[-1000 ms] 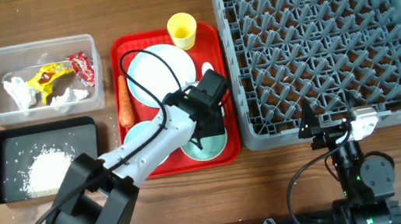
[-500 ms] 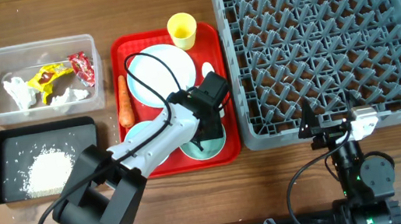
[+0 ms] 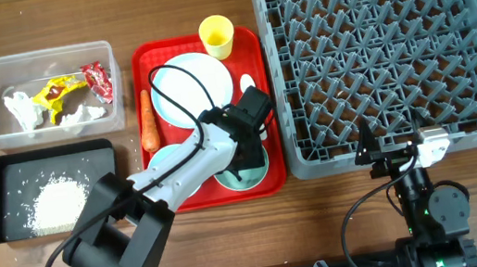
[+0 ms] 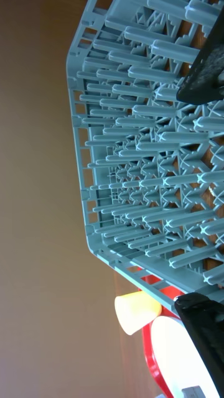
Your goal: Sort waste into correct bins and load items into the dishwasher rack
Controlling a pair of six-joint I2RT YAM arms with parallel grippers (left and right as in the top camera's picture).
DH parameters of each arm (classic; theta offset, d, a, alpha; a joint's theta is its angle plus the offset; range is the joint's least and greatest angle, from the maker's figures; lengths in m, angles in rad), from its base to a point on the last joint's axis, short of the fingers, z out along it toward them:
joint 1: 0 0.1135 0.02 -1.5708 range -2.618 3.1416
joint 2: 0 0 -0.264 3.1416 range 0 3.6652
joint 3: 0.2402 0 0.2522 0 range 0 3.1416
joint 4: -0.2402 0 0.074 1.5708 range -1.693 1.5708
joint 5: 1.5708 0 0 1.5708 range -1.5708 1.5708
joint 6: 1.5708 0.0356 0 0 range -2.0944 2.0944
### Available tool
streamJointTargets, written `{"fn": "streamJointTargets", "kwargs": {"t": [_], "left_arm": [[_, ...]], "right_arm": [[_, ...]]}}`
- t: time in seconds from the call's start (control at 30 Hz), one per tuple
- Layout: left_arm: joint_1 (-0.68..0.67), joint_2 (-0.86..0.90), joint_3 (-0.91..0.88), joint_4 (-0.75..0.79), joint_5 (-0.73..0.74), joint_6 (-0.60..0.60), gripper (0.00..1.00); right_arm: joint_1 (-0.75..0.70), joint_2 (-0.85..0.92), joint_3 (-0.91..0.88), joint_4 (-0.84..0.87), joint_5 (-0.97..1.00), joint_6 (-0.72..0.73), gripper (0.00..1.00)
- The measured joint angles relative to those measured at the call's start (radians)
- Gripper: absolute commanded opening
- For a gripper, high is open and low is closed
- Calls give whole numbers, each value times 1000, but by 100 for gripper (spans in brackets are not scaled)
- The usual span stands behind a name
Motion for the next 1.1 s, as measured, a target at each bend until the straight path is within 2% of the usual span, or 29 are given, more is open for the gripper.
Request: {"fn": "streamJointTargets", "kwargs": {"t": [0.07,0.27,0.77,0.97,1.1], "left_arm": [[0,0,0,1,0,-4,73],[0,0,0,1,-4,-3,61],[0,0,0,20,-24,-4,66],[0,0,0,28,-35,-3,64],[0,0,0,28,-37,-3,55]], "right_arm": [[0,0,0,0,0,0,100],[0,0,0,0,0,0,100],[0,0,0,0,0,0,100],[0,0,0,0,0,0,100],[0,0,0,0,0,0,100]]}}
